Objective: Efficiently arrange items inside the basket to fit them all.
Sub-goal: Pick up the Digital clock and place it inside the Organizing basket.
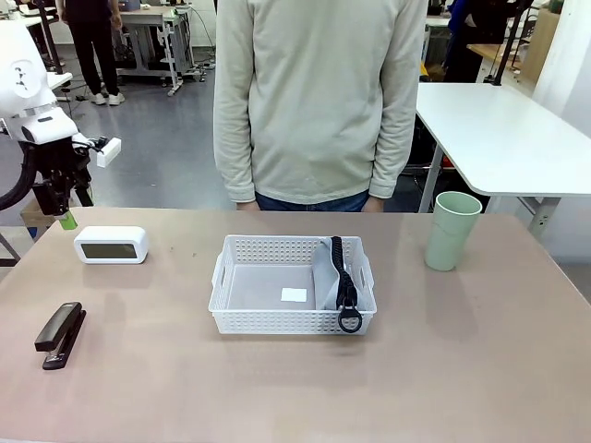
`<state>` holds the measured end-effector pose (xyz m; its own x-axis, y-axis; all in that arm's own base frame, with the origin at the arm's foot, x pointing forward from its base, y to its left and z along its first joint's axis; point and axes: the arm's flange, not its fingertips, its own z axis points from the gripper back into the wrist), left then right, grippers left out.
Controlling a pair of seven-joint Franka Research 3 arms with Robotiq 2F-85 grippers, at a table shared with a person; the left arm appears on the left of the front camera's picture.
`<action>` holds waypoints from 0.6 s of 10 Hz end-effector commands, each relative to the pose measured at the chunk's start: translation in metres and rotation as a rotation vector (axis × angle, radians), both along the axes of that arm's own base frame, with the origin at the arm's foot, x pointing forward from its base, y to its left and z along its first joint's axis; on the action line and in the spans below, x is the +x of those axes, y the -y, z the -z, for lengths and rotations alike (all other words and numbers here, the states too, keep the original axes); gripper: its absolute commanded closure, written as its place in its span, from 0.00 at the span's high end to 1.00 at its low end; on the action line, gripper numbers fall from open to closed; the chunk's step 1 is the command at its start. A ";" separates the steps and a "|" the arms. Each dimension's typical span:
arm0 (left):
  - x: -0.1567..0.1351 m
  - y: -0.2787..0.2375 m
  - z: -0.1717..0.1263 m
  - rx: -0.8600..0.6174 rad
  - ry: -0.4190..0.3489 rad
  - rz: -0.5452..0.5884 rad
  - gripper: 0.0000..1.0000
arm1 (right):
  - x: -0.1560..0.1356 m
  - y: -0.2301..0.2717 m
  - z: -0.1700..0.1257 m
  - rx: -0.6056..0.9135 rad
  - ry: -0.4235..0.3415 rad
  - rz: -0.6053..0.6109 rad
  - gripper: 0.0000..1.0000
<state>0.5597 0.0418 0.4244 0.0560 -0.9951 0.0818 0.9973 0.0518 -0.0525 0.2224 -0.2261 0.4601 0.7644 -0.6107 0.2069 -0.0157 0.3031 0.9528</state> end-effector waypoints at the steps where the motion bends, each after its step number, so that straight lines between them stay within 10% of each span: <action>1: -0.012 0.004 0.005 0.017 0.099 0.111 1.00 | 0.003 0.002 -0.002 -0.002 0.038 0.001 1.00; 6: 0.002 0.003 0.040 -0.044 0.201 0.125 1.00 | 0.003 0.002 -0.002 -0.002 0.038 0.001 1.00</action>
<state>0.5645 0.0383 0.3919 -0.0451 -0.9941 0.0990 0.9896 -0.0309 0.1403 0.2224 -0.2261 0.4601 0.7643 -0.6107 0.2069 -0.0159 0.3029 0.9529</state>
